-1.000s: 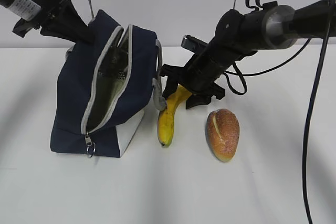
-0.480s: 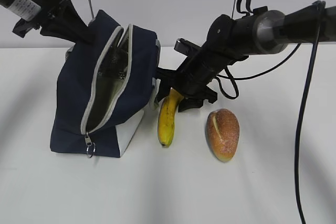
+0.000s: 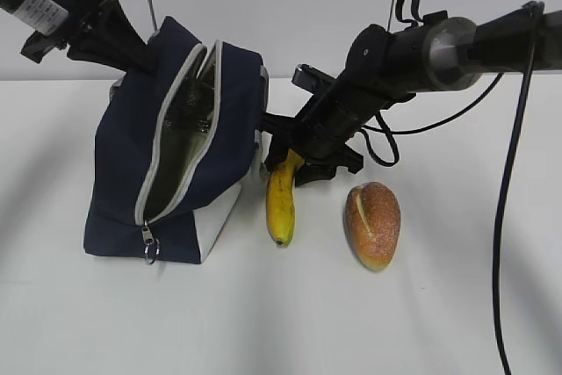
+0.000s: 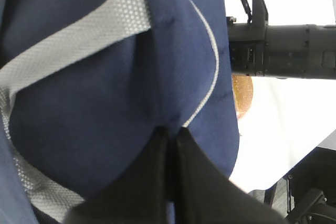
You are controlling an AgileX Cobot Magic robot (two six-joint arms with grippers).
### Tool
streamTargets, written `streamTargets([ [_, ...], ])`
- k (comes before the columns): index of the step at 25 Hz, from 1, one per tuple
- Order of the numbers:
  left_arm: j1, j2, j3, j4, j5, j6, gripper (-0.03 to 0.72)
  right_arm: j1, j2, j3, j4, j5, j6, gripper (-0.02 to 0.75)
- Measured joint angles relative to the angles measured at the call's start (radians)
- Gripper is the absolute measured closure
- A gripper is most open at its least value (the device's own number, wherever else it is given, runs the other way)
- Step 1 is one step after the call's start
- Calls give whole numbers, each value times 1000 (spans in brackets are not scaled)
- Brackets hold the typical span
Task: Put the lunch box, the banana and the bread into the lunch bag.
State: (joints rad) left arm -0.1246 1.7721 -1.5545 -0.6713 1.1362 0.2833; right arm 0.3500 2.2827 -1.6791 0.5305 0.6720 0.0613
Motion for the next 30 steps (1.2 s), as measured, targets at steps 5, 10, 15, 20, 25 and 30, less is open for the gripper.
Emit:
streamTargets([
  [5, 0, 0, 0, 0, 0, 0, 686, 0, 0, 0, 0, 0, 2, 328],
  [10, 0, 0, 0, 0, 0, 0, 686, 0, 0, 0, 0, 0, 2, 328],
  [15, 0, 0, 0, -3, 0, 0, 686, 0, 7, 0, 0, 0, 2, 328],
  [20, 0, 0, 0, -3, 1, 0, 686, 0, 13, -2, 12, 0, 2, 333],
  [25, 0, 0, 0, -3, 1, 0, 686, 0, 13, -4, 16, 0, -5, 435],
  [30, 0, 0, 0, -3, 1, 0, 686, -12, 16, -40, -15, 65, -23, 437],
])
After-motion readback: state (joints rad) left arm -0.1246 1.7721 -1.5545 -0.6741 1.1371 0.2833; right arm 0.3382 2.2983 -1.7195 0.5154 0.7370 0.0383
